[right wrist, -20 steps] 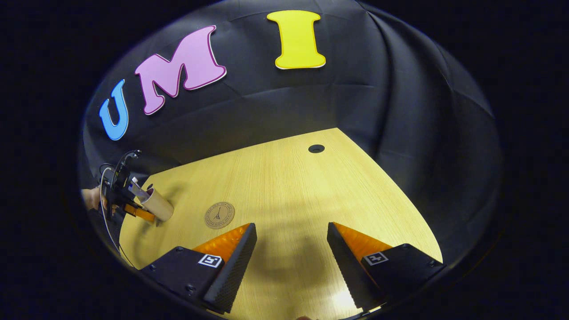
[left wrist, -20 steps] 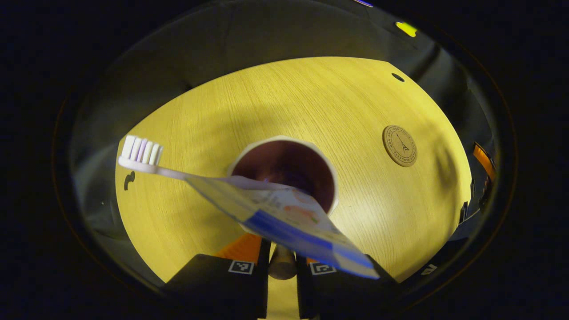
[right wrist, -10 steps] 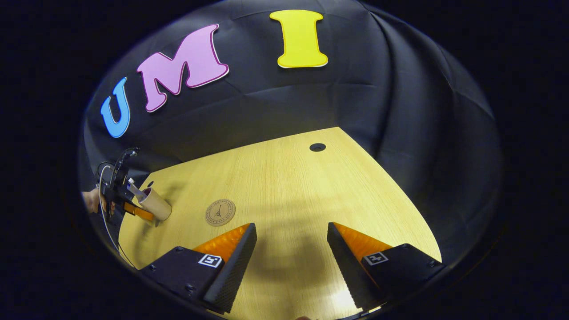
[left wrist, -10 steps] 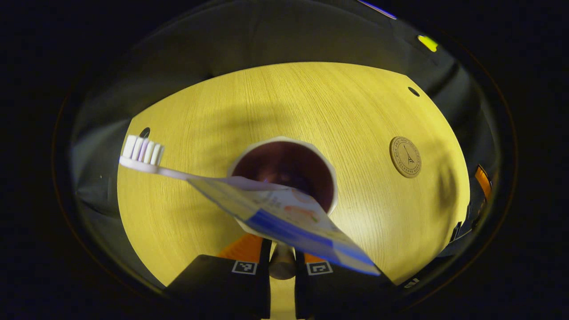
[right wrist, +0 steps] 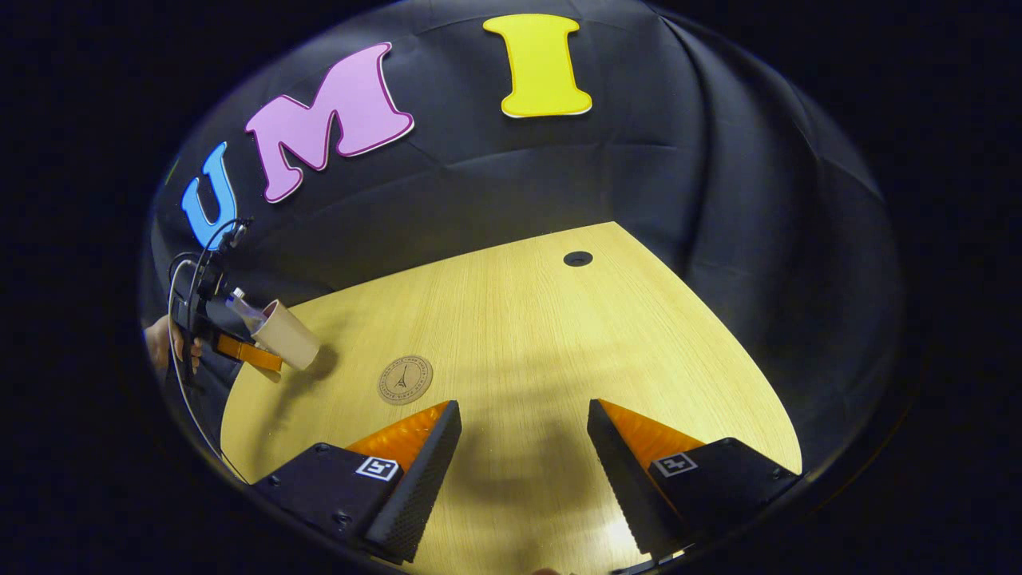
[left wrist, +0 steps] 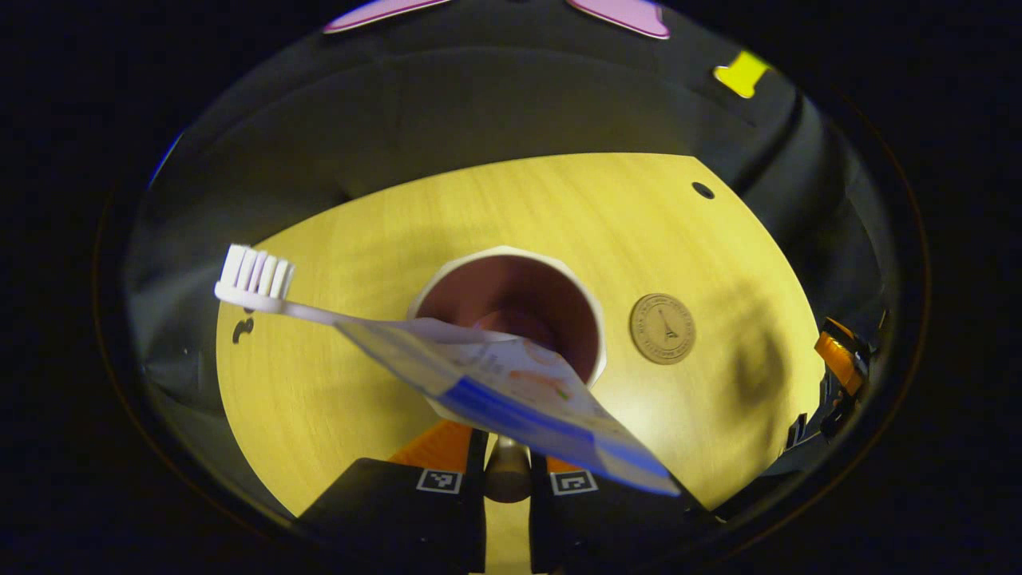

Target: Put the toothbrush and toothpaste on the desktop into the cup, then pick up the cup and place it on the coaster on the desktop.

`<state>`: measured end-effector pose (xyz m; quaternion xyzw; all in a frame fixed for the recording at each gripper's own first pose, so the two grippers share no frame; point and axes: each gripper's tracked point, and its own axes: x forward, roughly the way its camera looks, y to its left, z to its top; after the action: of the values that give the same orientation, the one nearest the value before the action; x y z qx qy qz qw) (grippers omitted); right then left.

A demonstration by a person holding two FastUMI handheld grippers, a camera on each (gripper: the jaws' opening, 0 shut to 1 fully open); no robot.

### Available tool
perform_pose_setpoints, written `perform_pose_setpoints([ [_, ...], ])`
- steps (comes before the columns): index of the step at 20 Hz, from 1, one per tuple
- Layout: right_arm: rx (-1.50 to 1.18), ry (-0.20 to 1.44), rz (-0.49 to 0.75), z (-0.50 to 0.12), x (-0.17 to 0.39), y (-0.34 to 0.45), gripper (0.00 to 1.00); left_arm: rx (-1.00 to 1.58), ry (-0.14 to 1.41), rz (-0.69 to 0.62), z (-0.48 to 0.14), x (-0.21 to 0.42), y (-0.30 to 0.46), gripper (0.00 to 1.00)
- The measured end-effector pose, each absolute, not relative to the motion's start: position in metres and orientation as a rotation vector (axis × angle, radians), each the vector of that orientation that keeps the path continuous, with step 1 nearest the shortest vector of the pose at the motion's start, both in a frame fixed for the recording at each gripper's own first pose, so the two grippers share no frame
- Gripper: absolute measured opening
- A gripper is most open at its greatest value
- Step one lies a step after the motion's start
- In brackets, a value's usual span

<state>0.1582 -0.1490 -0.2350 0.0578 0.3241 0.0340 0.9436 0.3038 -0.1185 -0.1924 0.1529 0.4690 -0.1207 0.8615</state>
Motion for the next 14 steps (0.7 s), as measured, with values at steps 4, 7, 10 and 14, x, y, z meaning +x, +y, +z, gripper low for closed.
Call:
perform_pose_setpoints([
  [4,0.113,0.67,0.077,-0.238,0.156,-0.15,0.98,0.399,0.962,-0.353,-0.188,0.309,-0.174,0.26],
  [7,0.116,0.674,0.079,-0.239,0.158,-0.151,0.98,0.464,0.975,-0.418,-0.197,0.305,-0.207,0.25],
  [10,0.123,0.678,0.082,-0.24,0.159,-0.149,0.98,0.483,1.0,-0.465,-0.212,0.3,-0.236,0.26],
  [14,0.115,0.678,0.088,-0.241,0.16,-0.149,0.98,0.518,1.022,-0.492,-0.232,0.297,-0.26,0.26],
])
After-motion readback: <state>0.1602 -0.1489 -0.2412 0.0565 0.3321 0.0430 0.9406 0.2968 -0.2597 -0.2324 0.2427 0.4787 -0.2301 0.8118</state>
